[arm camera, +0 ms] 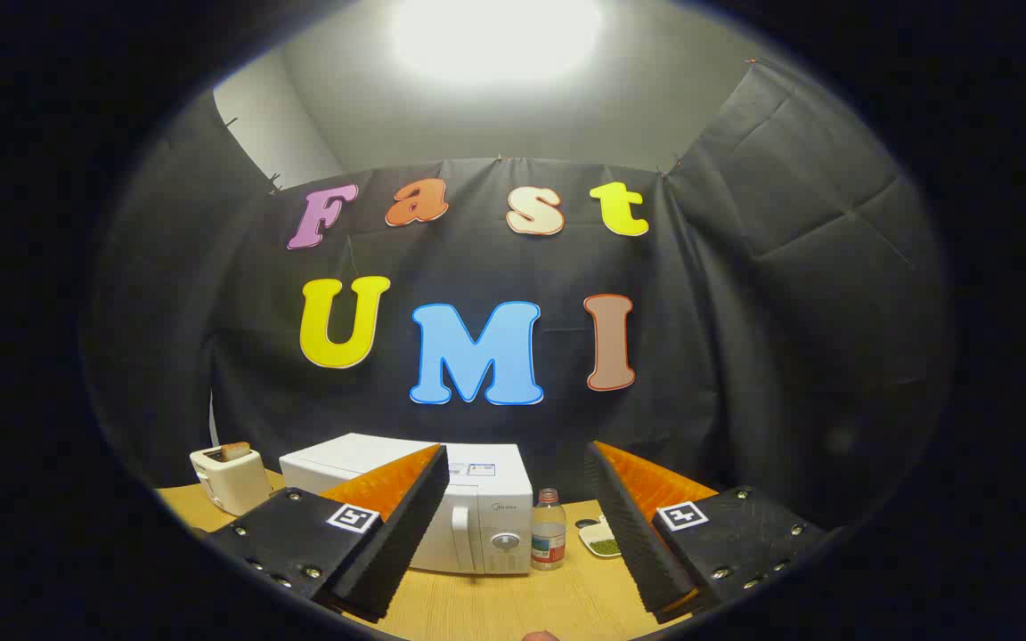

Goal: Open the microwave, put the food inside, and close the microwave door.

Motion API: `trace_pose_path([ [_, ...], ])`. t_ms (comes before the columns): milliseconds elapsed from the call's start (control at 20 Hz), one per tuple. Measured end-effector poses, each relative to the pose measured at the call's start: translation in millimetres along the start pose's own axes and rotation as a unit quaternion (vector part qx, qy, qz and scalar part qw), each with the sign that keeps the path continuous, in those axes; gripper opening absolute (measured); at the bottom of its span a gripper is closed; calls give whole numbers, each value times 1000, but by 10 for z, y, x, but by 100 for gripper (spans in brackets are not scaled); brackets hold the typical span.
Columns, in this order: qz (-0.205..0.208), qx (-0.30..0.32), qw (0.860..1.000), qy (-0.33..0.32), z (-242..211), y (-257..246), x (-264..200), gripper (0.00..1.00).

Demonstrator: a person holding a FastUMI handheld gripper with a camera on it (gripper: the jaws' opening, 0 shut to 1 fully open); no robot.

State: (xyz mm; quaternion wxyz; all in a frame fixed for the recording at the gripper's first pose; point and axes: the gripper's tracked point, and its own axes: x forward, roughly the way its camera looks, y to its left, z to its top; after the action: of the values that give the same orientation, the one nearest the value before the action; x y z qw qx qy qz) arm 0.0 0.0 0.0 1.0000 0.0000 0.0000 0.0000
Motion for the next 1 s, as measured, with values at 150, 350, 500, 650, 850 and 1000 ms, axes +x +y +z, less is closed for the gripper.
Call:
trace_pose_path([
  [150, 1, 2, 1000, 6, -28, 35, 2, 98],
  [350, 1, 7, 1000, 17, -99, 27, 14, 98],
  [500, 2, 6, 1000, 16, -95, 21, 44, 98],
  [650, 7, 11, 1000, 20, -129, 57, 88, 98],
  [850, 15, 14, 1000, 21, -180, 126, 135, 98],
  [1000, 30, 16, 999, 18, -244, 200, 228, 98],
])
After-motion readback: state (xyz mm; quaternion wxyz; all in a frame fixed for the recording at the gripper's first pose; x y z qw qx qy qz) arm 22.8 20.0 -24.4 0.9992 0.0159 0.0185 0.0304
